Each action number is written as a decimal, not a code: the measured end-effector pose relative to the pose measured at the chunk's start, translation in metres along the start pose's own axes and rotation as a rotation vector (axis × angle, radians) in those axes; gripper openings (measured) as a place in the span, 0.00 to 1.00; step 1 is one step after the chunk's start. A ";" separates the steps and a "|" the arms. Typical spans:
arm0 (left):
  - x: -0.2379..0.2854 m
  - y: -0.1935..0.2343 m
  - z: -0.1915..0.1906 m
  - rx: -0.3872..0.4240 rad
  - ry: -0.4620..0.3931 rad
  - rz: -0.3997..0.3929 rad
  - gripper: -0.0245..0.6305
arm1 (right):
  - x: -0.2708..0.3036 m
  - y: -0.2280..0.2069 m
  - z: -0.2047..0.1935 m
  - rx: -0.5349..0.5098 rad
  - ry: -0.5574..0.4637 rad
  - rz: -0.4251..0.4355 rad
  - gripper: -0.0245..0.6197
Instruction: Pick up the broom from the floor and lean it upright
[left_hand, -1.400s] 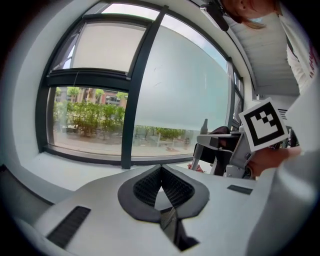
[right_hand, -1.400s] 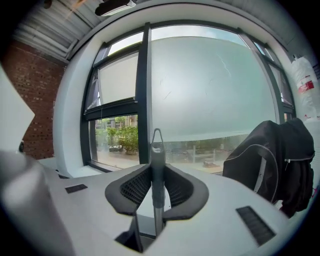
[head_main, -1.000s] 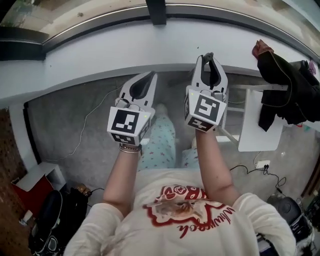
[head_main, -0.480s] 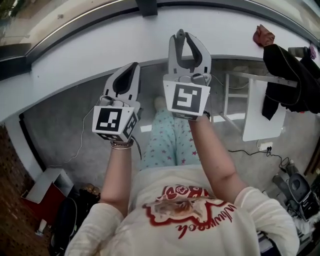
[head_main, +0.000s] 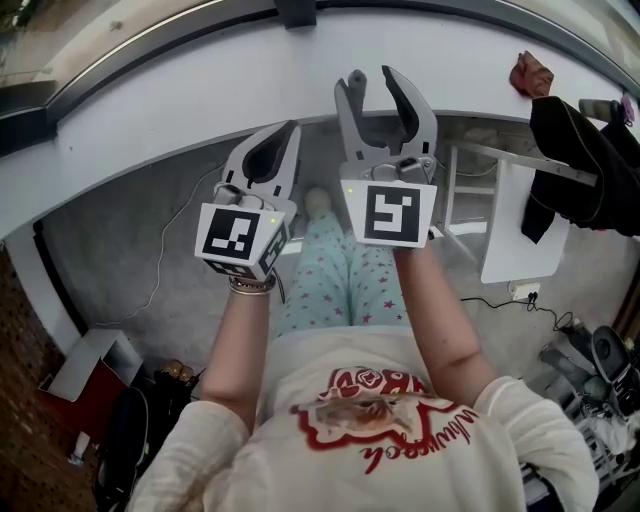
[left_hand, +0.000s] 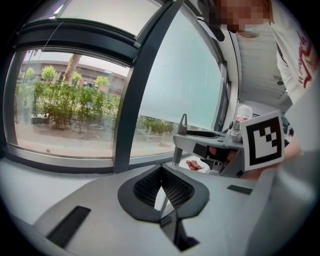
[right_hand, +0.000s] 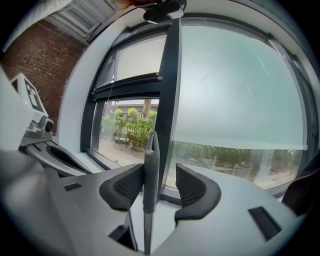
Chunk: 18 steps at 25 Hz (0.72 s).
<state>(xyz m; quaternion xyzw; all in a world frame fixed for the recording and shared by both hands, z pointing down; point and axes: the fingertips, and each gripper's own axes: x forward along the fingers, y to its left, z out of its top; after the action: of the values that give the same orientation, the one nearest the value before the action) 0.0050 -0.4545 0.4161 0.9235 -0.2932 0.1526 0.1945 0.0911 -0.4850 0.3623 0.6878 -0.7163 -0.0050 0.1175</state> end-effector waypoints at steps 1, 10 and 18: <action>0.002 0.000 0.000 0.002 0.005 -0.002 0.07 | -0.001 0.000 0.002 -0.009 -0.014 0.009 0.34; 0.009 -0.002 0.000 -0.011 0.006 -0.010 0.07 | -0.014 0.022 -0.005 -0.096 0.013 0.175 0.36; 0.011 0.007 -0.002 -0.024 0.007 -0.003 0.07 | -0.019 0.043 -0.004 -0.061 0.015 0.260 0.35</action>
<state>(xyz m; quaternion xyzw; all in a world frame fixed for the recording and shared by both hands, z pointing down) 0.0093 -0.4644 0.4242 0.9210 -0.2930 0.1522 0.2069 0.0496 -0.4636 0.3707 0.5854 -0.7979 -0.0063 0.1436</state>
